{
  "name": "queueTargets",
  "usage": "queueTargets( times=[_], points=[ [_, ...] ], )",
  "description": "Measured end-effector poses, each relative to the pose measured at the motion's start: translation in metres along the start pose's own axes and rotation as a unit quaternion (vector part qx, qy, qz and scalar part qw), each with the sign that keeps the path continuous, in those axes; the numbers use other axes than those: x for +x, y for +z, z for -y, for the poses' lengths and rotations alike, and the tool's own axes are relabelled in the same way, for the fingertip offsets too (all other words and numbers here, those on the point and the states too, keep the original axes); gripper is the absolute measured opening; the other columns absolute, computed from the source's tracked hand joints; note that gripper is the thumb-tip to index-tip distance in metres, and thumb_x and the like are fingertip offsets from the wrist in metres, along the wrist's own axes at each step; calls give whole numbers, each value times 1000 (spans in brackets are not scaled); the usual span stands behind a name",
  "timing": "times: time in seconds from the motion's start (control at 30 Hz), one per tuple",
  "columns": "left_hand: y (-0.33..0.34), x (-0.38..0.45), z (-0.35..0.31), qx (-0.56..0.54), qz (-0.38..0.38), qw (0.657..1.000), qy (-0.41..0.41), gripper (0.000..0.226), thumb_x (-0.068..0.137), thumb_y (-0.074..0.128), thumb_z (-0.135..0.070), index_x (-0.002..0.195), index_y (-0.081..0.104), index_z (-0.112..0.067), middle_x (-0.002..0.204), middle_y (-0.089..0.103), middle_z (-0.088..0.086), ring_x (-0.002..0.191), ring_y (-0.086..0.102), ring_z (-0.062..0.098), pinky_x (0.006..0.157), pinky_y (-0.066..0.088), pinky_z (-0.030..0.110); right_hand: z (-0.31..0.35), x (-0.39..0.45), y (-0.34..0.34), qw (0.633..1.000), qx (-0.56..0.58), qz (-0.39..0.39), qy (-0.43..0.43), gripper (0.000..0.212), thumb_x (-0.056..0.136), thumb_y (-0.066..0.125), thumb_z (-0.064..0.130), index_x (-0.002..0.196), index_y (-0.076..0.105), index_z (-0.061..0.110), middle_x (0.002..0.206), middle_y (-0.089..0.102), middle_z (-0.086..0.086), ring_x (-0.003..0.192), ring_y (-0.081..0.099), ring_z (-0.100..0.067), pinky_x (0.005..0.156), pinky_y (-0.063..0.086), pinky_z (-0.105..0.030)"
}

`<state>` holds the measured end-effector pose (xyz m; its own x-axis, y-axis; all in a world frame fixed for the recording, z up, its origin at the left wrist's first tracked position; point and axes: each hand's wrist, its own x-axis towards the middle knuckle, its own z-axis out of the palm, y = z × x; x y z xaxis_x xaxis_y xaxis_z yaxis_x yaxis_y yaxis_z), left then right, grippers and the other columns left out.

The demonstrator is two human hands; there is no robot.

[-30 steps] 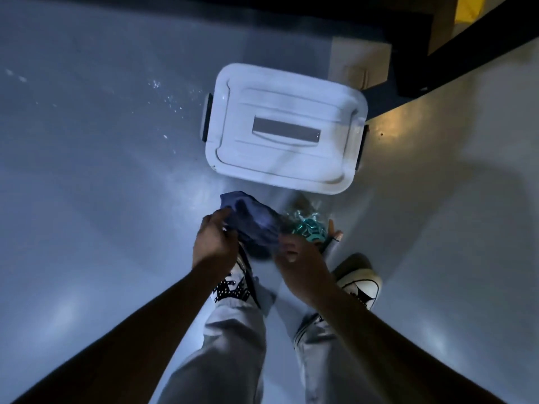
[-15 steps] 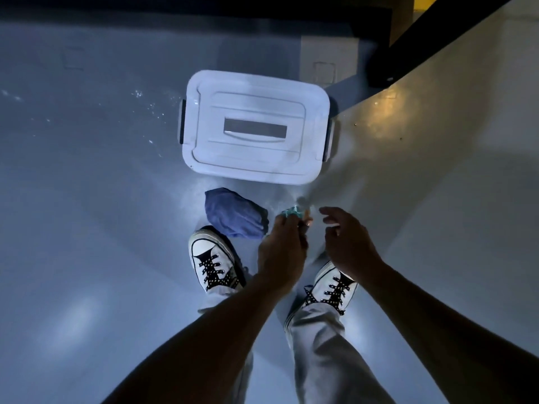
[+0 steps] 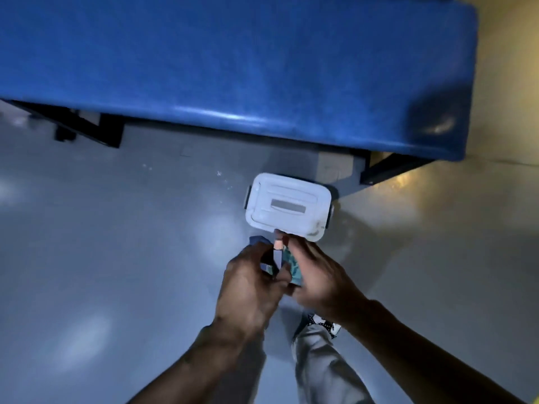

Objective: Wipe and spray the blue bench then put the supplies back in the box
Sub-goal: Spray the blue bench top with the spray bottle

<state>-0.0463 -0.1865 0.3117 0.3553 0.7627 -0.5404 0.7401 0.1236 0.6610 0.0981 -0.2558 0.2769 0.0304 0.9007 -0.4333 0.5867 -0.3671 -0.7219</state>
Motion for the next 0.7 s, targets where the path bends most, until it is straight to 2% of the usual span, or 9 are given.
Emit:
queueTargets(
  times=[0.07,0.17,0.27,0.37,0.43,0.5,0.6,0.7],
  points=[
    [-60,-25,-39,-15,-31,999,6,11,82,69,-34,93,66,-31,84,74,-13,74,72,7,70,60,32,68,-4,-34,1000,-1,-12,-14,83,84,76,31,153,30,38,149,51,8,133,51,-13,103,48,-30],
    [-149,-61,-87,-35,-65,997,6,13,82,72,-34,94,68,-36,78,74,-14,66,70,4,65,57,27,163,-4,-71,999,-17,-28,-42,83,79,80,28,147,34,42,126,68,2,113,65,-20,91,55,-36],
    [-231,-88,-109,-58,-92,994,24,17,82,75,-33,95,67,-39,77,74,-13,64,70,3,64,58,28,250,4,-92,995,-41,-43,-74,79,79,78,31,145,37,44,119,72,8,108,67,-16,87,54,-31],
    [-306,-101,-112,-55,-108,990,71,18,82,76,-42,96,66,-41,87,73,-16,69,71,4,65,57,27,330,17,-99,992,-44,-77,-92,76,81,76,33,145,39,47,120,72,14,108,64,-8,85,49,-21],
    [-356,-104,-107,-64,-125,984,107,15,85,73,-48,96,68,-39,90,72,-15,71,71,6,65,56,24,374,29,-98,992,-28,-82,-91,76,79,78,35,142,39,50,114,73,17,104,66,-6,83,51,-22],
    [-401,-101,-96,-120,-155,973,122,16,91,66,-47,96,71,-33,90,74,-12,76,71,6,70,56,23,416,41,-94,990,-15,-99,-97,78,74,83,36,140,44,48,109,73,20,104,67,-3,85,51,-18],
    [-454,-79,-73,-258,-195,944,57,16,97,63,-35,93,74,-25,91,77,-3,86,73,12,89,59,45,473,61,-88,986,-1,-111,-126,78,67,89,35,137,56,38,126,67,18,113,63,2,94,46,-10],
    [-493,-50,-55,-336,-143,930,-30,27,97,63,-36,93,77,-15,98,78,11,100,73,26,101,54,52,524,85,-84,983,10,-87,-161,76,64,89,32,135,60,30,141,54,23,117,61,5,99,45,-11]
  ],
)
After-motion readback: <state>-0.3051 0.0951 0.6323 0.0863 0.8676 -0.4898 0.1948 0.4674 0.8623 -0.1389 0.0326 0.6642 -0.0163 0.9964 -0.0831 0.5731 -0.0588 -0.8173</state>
